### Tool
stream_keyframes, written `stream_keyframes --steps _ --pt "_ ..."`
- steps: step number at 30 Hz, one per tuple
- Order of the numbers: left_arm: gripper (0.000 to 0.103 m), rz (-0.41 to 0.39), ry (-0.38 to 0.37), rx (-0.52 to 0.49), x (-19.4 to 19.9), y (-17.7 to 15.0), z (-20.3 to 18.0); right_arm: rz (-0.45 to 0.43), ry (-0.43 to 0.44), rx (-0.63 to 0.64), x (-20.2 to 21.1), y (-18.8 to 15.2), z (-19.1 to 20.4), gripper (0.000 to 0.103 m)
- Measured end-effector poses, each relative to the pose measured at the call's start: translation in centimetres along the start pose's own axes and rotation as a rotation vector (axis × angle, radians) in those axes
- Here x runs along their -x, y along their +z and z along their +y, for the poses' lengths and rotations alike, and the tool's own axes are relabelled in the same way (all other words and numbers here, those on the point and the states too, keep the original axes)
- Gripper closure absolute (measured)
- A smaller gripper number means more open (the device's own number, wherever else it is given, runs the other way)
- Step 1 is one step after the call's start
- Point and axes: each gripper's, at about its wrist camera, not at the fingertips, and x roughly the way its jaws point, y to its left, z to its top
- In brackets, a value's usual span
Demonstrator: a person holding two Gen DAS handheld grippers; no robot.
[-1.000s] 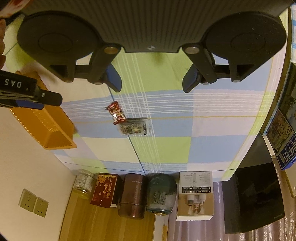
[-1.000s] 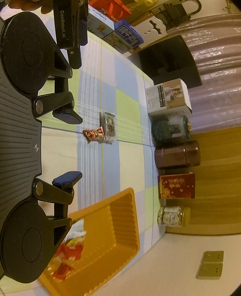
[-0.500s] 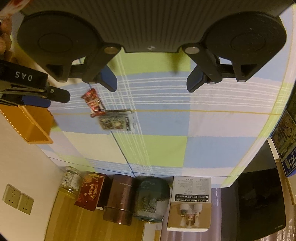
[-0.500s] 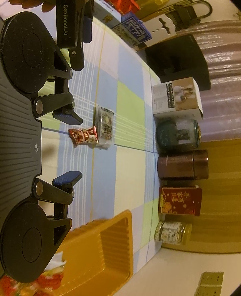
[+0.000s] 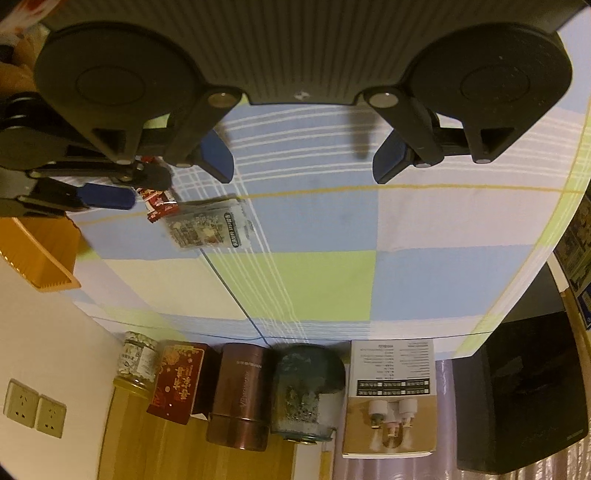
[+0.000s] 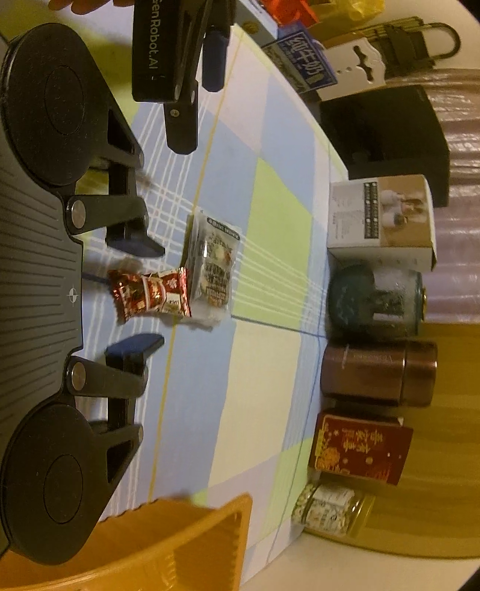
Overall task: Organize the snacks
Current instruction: 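Grasp the small red candy with the right gripper while the left gripper grasps the clear snack bag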
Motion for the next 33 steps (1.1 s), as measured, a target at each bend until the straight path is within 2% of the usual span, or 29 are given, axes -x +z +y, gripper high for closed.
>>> stream_keyframes --steps 5,11,14,21,30,33 --pt "0.022 0.017 -0.029 -0.011 -0.6 0.1 -0.1 0.001 -0.017 0.025 -0.7 0.0 0.3 0.075" --pt "0.022 0.041 -0.05 -0.056 -1.3 0.4 -0.8 -0.004 -0.02 0.017 -0.1 0.1 0.0 0.08" --pt "0.022 0.033 -0.071 -0.129 -1.7 0.9 -1.9 -0.016 -0.03 0.01 0.7 0.4 -0.5 0.08" --pt "0.022 0.026 -0.105 -0.383 -3.9 2.8 -5.0 -0.025 -0.066 -0.06 2.7 0.6 -3.3 0.081" --pt "0.022 0.057 -0.128 -0.528 -7.2 4.0 -7.2 -0.021 -0.079 -0.122 3.2 0.2 -5.1 0.081" --pt "0.022 0.067 -0.152 -0.543 -8.0 4.2 -7.4 -0.022 -0.078 -0.133 3.3 0.2 -5.4 0.081"
